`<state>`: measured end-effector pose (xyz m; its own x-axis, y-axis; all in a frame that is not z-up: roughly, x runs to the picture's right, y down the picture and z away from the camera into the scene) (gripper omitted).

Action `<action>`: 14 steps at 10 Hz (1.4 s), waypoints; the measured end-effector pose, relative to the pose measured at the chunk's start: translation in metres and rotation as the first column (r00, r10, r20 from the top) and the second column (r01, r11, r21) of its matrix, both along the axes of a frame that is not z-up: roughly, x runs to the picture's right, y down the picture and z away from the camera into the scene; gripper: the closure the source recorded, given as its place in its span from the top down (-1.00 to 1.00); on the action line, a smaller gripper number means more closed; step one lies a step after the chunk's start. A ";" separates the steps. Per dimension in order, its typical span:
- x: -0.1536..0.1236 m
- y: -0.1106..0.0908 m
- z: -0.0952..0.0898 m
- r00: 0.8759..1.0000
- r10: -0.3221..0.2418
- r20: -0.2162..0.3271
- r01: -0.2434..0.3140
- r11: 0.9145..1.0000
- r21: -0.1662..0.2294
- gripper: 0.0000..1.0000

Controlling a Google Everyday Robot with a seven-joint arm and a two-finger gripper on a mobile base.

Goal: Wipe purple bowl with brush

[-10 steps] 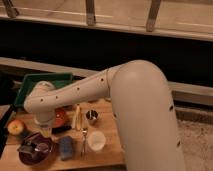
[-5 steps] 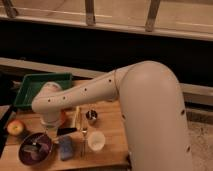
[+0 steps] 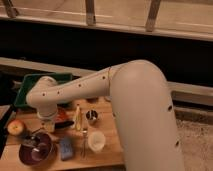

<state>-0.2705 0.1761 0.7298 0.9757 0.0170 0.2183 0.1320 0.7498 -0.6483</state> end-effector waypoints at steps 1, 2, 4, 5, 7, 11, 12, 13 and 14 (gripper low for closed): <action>-0.007 0.000 0.000 1.000 -0.010 0.011 0.010 1.000 0.004 -1.00; -0.016 0.006 -0.004 0.999 -0.027 0.028 0.027 1.000 0.006 -1.00; -0.024 0.023 -0.013 0.999 -0.036 0.033 0.036 0.999 0.000 -1.00; -0.020 0.029 -0.016 0.999 -0.033 0.025 0.033 0.999 -0.004 -1.00; 0.002 0.038 -0.021 1.000 -0.014 -0.016 0.013 1.000 -0.015 -1.00; 0.025 0.016 -0.015 0.998 0.003 -0.065 -0.003 1.000 0.002 -1.00; 0.019 0.007 -0.011 0.998 -0.004 -0.059 0.005 1.000 0.011 -1.00; 0.009 0.003 -0.009 0.999 -0.012 -0.047 0.013 1.000 0.018 -1.00; -0.005 -0.001 -0.008 0.999 -0.026 -0.024 0.026 0.999 0.024 -1.00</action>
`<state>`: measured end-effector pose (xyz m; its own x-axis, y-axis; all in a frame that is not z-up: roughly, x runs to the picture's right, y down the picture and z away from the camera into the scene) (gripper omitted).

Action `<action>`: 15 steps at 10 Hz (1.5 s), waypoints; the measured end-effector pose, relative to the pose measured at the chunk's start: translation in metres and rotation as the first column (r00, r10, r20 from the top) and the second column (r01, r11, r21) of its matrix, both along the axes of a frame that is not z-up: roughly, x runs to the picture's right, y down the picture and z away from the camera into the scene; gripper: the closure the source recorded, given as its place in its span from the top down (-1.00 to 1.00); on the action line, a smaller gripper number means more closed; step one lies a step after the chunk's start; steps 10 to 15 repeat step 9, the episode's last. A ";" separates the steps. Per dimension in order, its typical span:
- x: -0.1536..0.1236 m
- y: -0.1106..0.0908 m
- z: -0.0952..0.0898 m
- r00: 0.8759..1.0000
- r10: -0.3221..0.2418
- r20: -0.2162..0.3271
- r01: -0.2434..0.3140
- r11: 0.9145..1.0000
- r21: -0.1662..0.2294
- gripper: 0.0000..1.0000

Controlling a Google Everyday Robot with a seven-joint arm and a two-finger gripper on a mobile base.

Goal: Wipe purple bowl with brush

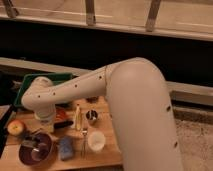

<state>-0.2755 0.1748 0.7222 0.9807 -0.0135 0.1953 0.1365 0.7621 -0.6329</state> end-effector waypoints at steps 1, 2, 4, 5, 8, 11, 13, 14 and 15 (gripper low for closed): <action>-0.008 -0.001 0.000 1.000 -0.013 0.015 0.013 1.000 0.004 -1.00; -0.011 0.002 -0.002 0.999 -0.022 0.023 0.022 1.000 0.003 -1.00; -0.018 0.022 -0.011 0.999 -0.019 0.049 0.020 1.000 -0.013 -1.00; -0.014 0.030 -0.014 0.999 -0.010 0.047 0.012 1.000 -0.024 -1.00; 0.014 0.040 -0.016 1.000 0.030 0.000 -0.030 0.998 -0.046 -1.00; 0.022 0.037 -0.012 0.999 0.041 -0.017 -0.042 0.998 -0.048 -1.00; 0.022 0.037 -0.012 0.999 0.041 -0.017 -0.042 0.998 -0.048 -1.00; 0.022 0.037 -0.012 0.999 0.041 -0.017 -0.042 0.998 -0.048 -1.00; 0.022 0.037 -0.012 0.999 0.041 -0.017 -0.042 0.998 -0.048 -1.00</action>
